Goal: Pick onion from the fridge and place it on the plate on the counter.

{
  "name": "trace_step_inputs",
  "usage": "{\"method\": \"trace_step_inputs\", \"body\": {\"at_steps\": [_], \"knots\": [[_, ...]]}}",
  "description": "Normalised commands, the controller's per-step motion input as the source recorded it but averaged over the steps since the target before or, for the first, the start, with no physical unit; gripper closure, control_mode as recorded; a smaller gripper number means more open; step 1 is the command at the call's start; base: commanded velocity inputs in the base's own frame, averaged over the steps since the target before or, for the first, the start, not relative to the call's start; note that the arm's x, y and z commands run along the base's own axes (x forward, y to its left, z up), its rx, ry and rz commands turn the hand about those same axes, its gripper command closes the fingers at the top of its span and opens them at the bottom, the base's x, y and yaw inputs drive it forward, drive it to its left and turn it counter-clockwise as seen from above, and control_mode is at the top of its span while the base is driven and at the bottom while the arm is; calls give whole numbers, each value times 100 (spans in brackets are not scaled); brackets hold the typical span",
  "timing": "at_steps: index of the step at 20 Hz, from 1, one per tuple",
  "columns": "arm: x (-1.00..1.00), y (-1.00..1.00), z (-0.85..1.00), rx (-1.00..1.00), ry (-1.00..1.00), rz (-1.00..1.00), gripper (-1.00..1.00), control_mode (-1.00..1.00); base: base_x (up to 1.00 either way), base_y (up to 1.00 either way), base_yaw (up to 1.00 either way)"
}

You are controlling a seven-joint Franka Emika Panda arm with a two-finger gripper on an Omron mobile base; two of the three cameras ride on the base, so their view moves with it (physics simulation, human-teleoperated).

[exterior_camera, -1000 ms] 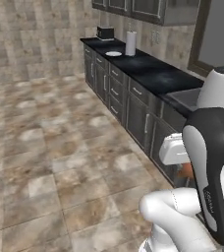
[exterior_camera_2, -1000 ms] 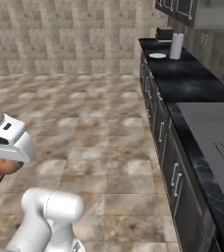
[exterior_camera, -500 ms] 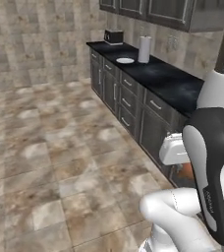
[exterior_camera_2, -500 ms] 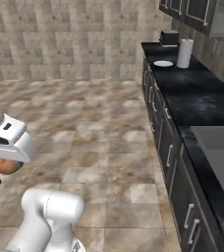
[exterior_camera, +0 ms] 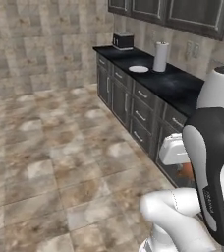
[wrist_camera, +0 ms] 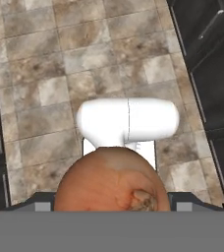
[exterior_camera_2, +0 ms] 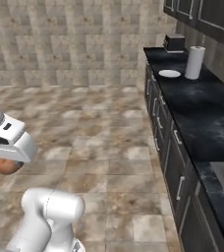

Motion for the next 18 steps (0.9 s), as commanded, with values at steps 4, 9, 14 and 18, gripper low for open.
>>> {"method": "trace_step_inputs", "body": {"at_steps": [4, 9, 14, 18], "knots": [[0, 0, 0, 0, 0, 0, 100, 100, 100, 46, 0], [0, 0, 0, 0, 0, 0, 100, 100, 100, 46, 0], [0, 0, 0, 0, 0, 0, 100, 100, 100, 47, -2], [0, 0, 0, 0, 0, 0, 100, 100, 100, 48, -11]]}}
